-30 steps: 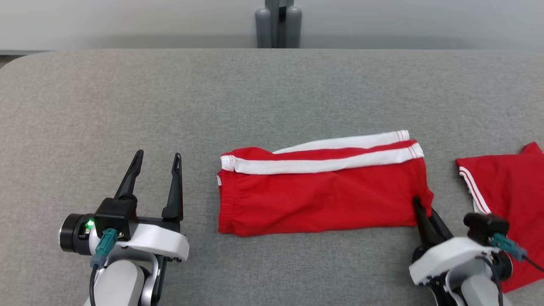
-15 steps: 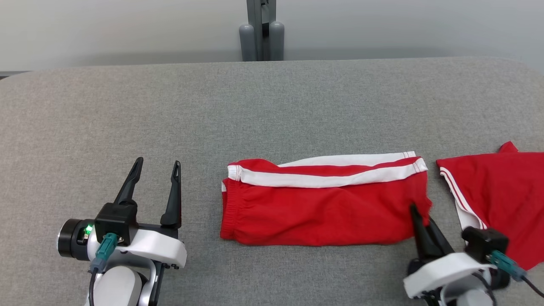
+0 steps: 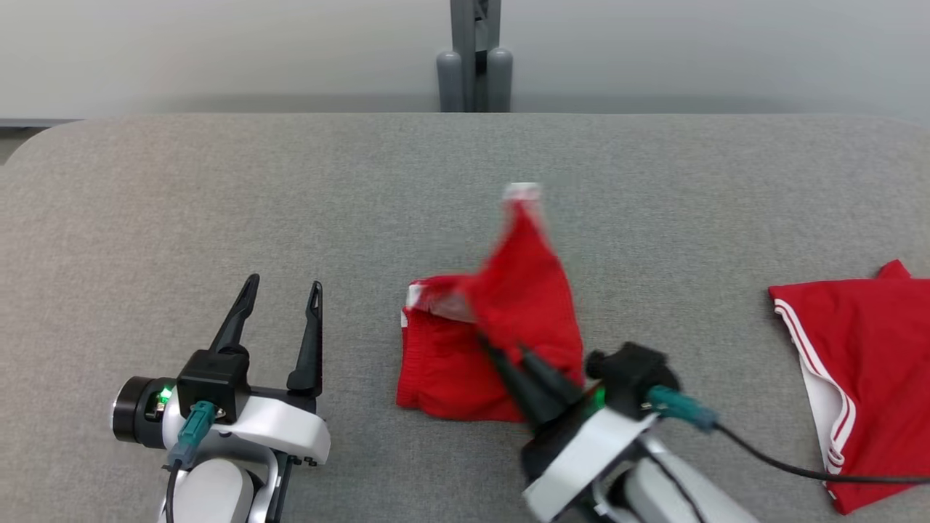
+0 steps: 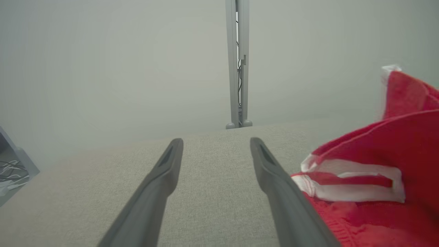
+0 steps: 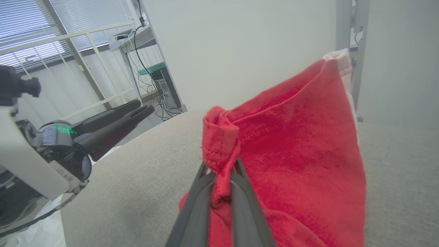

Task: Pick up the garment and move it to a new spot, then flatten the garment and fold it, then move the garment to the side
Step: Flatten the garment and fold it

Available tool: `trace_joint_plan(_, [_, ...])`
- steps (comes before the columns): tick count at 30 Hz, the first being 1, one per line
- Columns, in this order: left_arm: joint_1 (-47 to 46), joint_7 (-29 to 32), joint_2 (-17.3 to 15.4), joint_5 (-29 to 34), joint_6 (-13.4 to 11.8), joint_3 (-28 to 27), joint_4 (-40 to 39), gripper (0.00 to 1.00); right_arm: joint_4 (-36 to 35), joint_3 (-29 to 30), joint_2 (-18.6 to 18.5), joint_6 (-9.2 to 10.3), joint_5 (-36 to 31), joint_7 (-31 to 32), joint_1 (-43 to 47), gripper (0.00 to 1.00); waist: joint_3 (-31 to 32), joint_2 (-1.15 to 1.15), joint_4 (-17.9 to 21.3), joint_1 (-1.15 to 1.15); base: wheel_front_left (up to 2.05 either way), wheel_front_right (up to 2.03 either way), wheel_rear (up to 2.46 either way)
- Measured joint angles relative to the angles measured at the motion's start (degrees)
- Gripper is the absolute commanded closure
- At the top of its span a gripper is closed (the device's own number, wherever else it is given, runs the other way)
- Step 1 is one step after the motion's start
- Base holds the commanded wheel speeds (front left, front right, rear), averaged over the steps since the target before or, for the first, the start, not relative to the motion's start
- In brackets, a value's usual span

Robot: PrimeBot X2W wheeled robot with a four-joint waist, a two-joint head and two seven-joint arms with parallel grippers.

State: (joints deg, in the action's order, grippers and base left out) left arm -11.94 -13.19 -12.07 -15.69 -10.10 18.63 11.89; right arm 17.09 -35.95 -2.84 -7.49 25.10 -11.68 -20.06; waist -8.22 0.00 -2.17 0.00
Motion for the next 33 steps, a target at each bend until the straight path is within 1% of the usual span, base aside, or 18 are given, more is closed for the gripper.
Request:
trace_joint_plan(3, [0.0, 0.0, 0.2, -0.2, 0.0, 0.3, 0.2, 0.0, 2.3, -7.5, 0.2, 0.0, 3.4, 0.3, -2.8, 1.0, -0.3, 0.0, -0.8, 0.0, 0.0, 0.0, 0.0])
trace_joint_plan(6, [-0.2, 0.0, 0.7, -0.5, 0.3, 0.9, 0.7, 0.0, 6.8, -12.6, 0.1, 0.0, 6.3, 0.4, -4.5, 1.0, -0.7, 0.0, -1.9, 0.0, 0.0, 0.0, 0.0])
trace_joint_plan(9, [-0.6, -0.2, 0.8, -0.5, 0.5, 1.0, 1.1, 0.0, 10.3, -15.7, 0.1, 0.0, 8.9, -0.2, -6.7, 1.0, -1.2, 0.0, -2.9, 0.0, 0.0, 0.0, 0.0])
trace_joint_plan(12, [-1.0, -0.5, 0.8, -0.6, 0.5, 1.0, 1.4, 0.0, 12.9, -17.4, 0.1, 0.0, 10.9, -0.9, -8.3, 1.0, -1.7, 0.0, -3.4, 0.0, 0.0, 0.0, 0.0])
trace_joint_plan(13, [-1.2, -0.5, 0.8, -0.7, 0.5, 0.9, 1.6, 0.0, 13.6, -18.5, 0.0, 0.0, 12.2, -1.5, -9.3, 0.53, -2.0, 0.0, -3.4, 0.0, 0.0, 0.0, 0.0])
trace_joint_plan(14, [-1.2, -0.5, 0.8, -0.9, 0.5, 0.8, 1.7, 0.0, 14.0, -19.2, 0.1, 0.0, 12.6, -1.5, -9.7, 0.0, -2.1, 0.0, -3.4, 0.0, 0.0, 0.0, 0.0])
trace_joint_plan(19, [-1.2, -0.8, 0.7, -1.0, 0.1, 0.5, 2.1, 0.0, 13.6, -22.8, 0.1, 0.0, 13.7, -2.3, -10.3, 0.0, -2.1, 0.0, -2.7, 0.0, 0.0, 0.0, 0.0])
trace_joint_plan(23, [-1.2, -1.0, 0.6, -1.0, -0.2, 0.2, 2.1, 0.0, 10.8, -25.3, 0.2, 0.0, 13.7, -2.6, -10.1, 0.0, -1.8, 0.0, -1.9, 0.0, 0.0, 0.0, 0.0])
trace_joint_plan(25, [-1.2, -1.0, 0.3, -1.0, -0.5, 0.0, 2.1, 0.0, 9.3, -25.0, 0.1, 0.0, 13.7, -2.9, -9.6, 0.0, -1.7, 0.0, -1.4, 0.0, 0.0, 0.0, 0.0])
trace_joint_plan(28, [-1.1, -1.0, 0.1, -1.1, -0.8, -0.3, 2.0, 0.0, 6.9, -21.4, 0.0, 0.0, 13.1, -3.1, -8.1, 0.0, -1.3, 0.0, -0.7, 0.0, 0.0, 0.0, 0.0])
trace_joint_plan(29, [-1.1, -1.0, 0.1, -1.1, -0.8, -0.3, 2.0, 0.0, 6.9, -21.4, 0.0, 0.0, 13.1, -3.1, -8.1, 0.0, -1.3, 0.0, -0.7, 0.0, 0.0, 0.0, 0.0])
trace_joint_plan(31, [-0.8, -1.1, -0.1, -1.2, -1.1, -0.5, 1.9, 0.0, 4.8, -17.2, -1.0, 0.0, 12.3, -3.2, -6.6, 0.0, -0.8, 0.0, -0.4, 0.0, 0.0, 0.0, 0.0])
trace_joint_plan(33, [-0.1, -1.1, -0.4, -1.2, -1.4, -0.7, 1.7, 0.0, 2.4, -11.1, -2.3, 0.0, 10.7, -3.3, -4.7, 0.0, -0.2, 0.0, 0.0, 0.0, 0.0, 0.0, 0.0])
